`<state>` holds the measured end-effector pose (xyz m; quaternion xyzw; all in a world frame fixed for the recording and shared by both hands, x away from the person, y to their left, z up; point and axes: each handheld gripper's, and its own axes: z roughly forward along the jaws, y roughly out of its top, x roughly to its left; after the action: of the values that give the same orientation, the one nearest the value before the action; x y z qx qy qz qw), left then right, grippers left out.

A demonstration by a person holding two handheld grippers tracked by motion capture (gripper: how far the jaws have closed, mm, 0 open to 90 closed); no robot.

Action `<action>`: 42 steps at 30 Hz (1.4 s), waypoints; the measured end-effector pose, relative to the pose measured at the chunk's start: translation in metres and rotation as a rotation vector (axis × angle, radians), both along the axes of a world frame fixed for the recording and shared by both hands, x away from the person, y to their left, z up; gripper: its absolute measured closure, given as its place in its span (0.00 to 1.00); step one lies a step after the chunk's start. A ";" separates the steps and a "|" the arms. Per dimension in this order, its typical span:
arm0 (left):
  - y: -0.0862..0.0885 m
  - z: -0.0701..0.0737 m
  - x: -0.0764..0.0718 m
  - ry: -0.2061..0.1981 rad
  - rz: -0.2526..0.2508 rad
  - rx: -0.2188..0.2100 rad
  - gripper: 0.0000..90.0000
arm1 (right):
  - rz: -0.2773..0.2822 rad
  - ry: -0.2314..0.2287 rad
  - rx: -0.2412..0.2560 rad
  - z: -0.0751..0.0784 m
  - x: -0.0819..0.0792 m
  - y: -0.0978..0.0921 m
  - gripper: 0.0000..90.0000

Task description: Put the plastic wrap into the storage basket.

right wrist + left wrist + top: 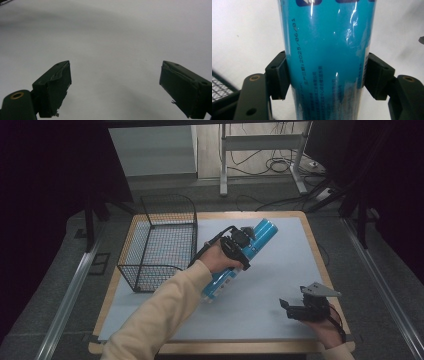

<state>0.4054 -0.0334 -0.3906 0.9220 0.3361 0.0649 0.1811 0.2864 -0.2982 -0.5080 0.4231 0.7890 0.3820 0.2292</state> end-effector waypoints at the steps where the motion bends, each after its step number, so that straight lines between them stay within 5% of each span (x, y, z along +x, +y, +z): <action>1: 0.000 0.002 0.001 -0.003 0.002 -0.001 0.35 | 0.000 0.000 0.000 0.000 0.000 0.000 0.12; 19: -0.009 0.031 0.010 -0.050 -0.019 0.022 0.35 | 0.004 0.003 0.008 0.000 0.000 -0.001 0.12; 42: 0.009 0.054 0.040 -0.101 0.041 0.038 0.35 | -0.003 0.018 0.012 -0.002 0.002 -0.002 0.12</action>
<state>0.4455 -0.0246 -0.3370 0.9137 0.3441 0.1213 0.1787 0.2881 -0.3006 -0.5102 0.4291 0.7880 0.3825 0.2204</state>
